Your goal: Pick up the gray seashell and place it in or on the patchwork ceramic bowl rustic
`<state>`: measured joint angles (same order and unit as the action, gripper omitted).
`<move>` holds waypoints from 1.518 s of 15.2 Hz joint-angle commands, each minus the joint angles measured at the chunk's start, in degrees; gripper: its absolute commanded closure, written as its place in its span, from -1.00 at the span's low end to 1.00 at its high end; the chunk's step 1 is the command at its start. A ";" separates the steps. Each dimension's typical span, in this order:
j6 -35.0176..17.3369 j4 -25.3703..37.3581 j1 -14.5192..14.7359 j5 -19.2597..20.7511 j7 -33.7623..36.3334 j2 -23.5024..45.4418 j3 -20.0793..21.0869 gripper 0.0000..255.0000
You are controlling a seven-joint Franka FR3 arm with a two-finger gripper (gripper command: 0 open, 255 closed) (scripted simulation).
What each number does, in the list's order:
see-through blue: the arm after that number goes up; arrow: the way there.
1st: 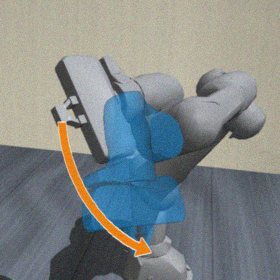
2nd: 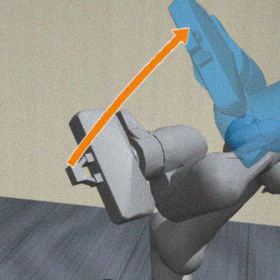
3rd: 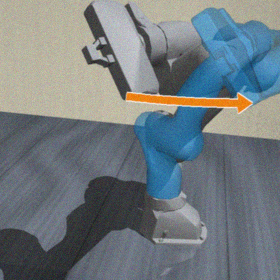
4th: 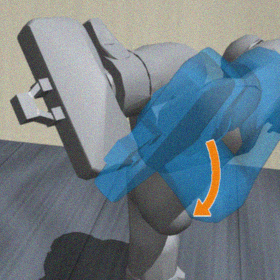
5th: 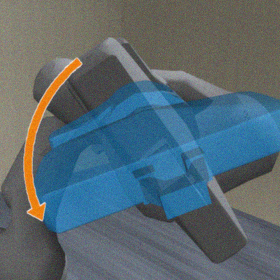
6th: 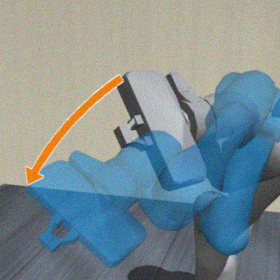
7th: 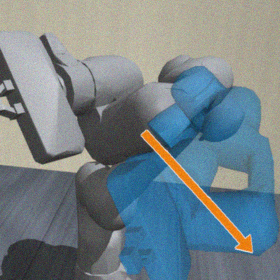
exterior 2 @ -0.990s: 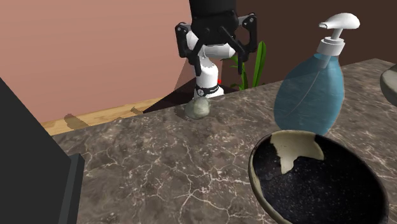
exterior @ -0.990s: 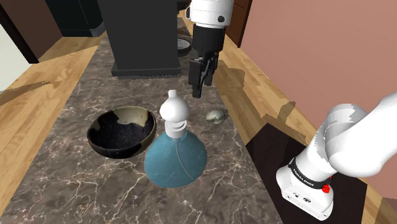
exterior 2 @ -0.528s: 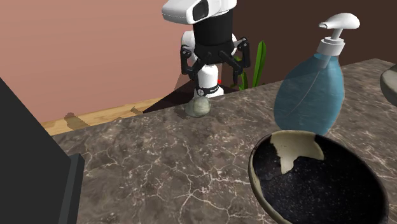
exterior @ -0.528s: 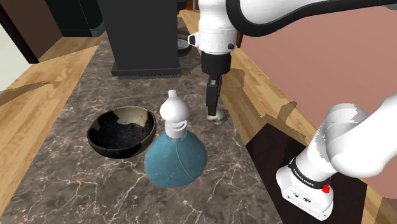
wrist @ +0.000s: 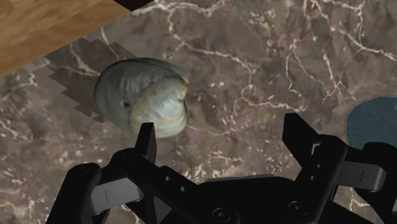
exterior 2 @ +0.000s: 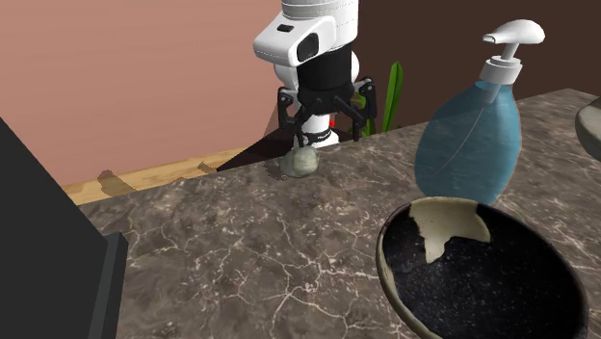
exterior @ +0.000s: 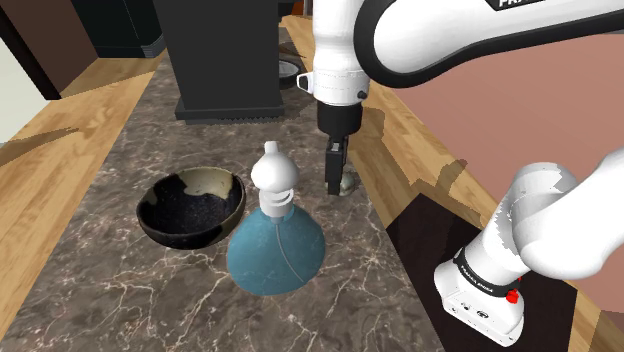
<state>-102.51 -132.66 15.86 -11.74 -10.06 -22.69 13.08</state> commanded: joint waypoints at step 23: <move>-7.65 -6.42 2.95 -9.49 -41.17 0.71 -15.49 -1.00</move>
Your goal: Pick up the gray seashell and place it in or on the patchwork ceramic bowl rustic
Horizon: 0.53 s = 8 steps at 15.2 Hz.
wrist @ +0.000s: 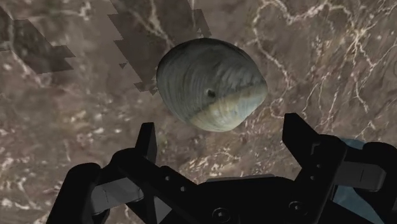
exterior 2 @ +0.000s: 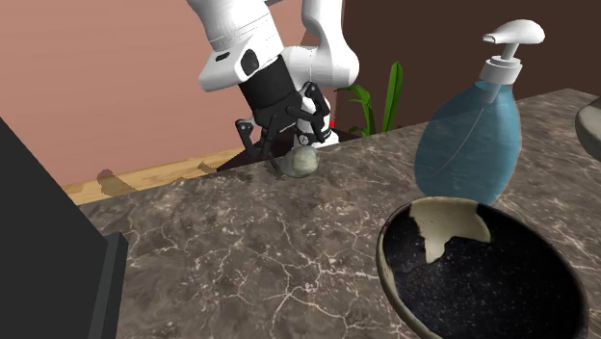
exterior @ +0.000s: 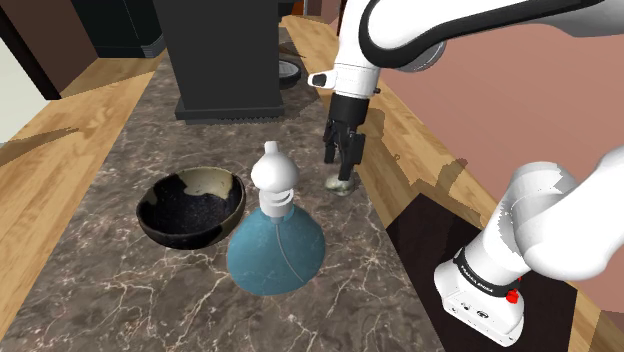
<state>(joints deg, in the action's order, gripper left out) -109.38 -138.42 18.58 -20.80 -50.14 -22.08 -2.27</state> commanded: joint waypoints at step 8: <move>-4.40 -3.29 0.85 -1.48 -1.48 0.96 0.61 -1.00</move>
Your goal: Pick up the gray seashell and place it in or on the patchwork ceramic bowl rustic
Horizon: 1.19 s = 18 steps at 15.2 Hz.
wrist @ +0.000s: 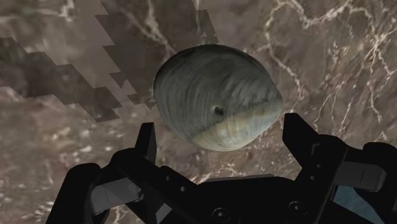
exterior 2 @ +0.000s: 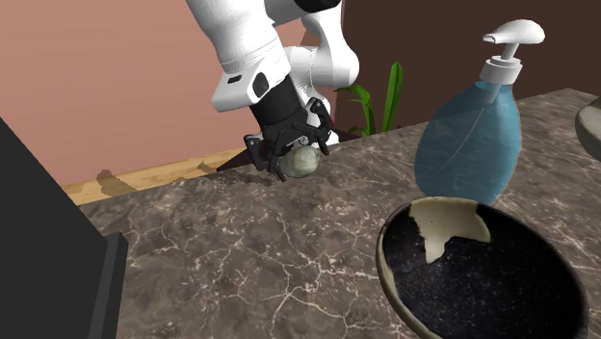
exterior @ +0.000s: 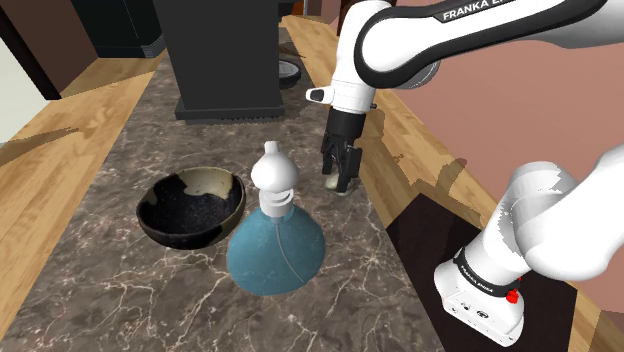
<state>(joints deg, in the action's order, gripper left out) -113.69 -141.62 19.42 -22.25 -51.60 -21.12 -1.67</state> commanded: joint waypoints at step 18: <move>2.98 1.97 -0.15 0.56 1.14 -1.21 -0.05 1.00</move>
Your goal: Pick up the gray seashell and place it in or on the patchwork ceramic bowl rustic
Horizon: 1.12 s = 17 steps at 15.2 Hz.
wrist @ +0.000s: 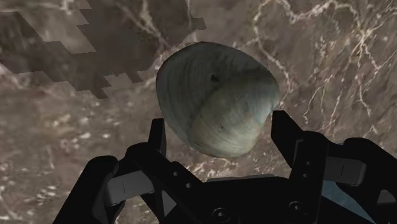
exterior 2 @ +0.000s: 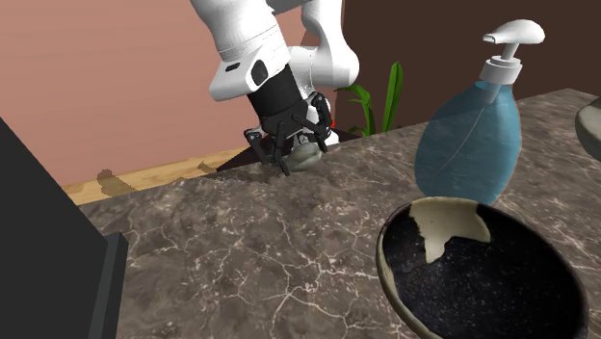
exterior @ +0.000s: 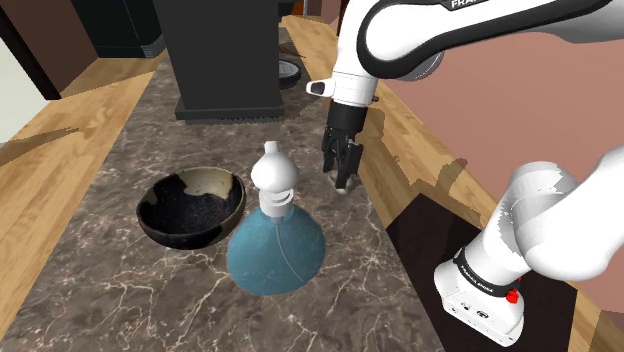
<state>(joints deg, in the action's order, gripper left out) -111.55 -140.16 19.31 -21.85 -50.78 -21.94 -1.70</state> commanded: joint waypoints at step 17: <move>13.45 11.22 -0.33 1.73 4.69 -2.94 -0.47 1.00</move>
<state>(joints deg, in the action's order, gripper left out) -98.97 -129.84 18.92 -20.12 -46.54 -24.84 -2.25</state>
